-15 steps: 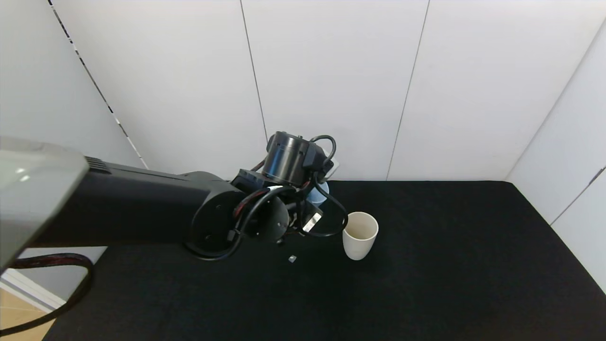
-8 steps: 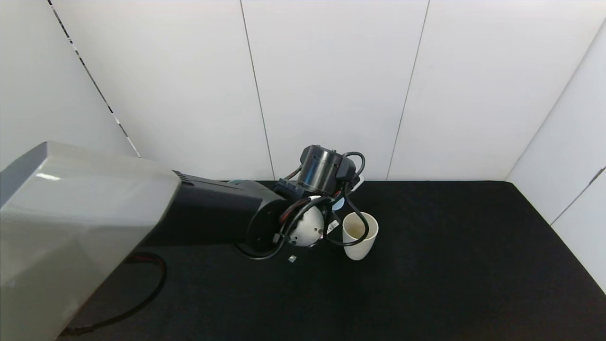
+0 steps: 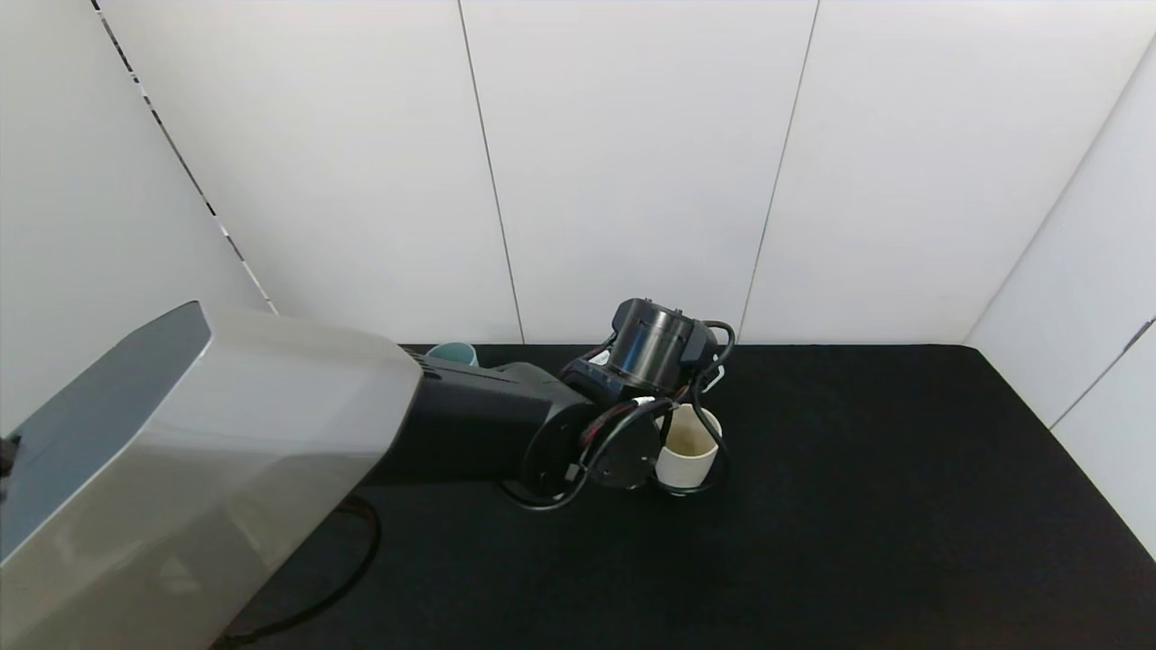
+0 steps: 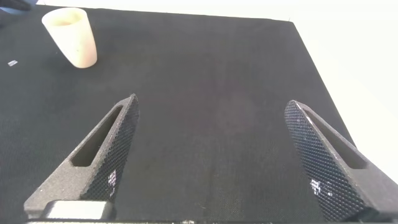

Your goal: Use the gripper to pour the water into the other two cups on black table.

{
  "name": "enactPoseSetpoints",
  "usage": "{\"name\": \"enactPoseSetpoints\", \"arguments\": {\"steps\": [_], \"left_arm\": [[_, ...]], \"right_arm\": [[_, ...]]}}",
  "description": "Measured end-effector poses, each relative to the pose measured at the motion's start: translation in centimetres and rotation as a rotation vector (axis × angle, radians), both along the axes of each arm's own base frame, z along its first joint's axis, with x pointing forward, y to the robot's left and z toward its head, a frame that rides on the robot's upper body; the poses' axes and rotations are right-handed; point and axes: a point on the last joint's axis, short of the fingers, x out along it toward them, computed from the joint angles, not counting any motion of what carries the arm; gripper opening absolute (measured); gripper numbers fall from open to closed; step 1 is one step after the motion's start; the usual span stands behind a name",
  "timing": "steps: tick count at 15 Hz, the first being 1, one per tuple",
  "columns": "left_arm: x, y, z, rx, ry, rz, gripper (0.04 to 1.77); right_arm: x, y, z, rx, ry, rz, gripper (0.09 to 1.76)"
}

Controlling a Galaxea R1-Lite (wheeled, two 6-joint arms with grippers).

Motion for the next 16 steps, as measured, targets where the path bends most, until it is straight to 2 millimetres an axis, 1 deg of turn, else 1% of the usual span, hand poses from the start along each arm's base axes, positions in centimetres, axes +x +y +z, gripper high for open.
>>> {"name": "enactPoseSetpoints", "arguments": {"steps": [4,16], "left_arm": [[-0.7,-1.0,-0.5,0.083,-0.018,-0.005,1.19],[-1.5,-2.2,-1.6,0.266,-0.042,-0.007,1.19]], "right_arm": [[0.0,0.0,0.0,0.000,0.000,0.000,1.71],[0.0,0.0,0.0,0.000,0.000,0.001,1.71]]}}
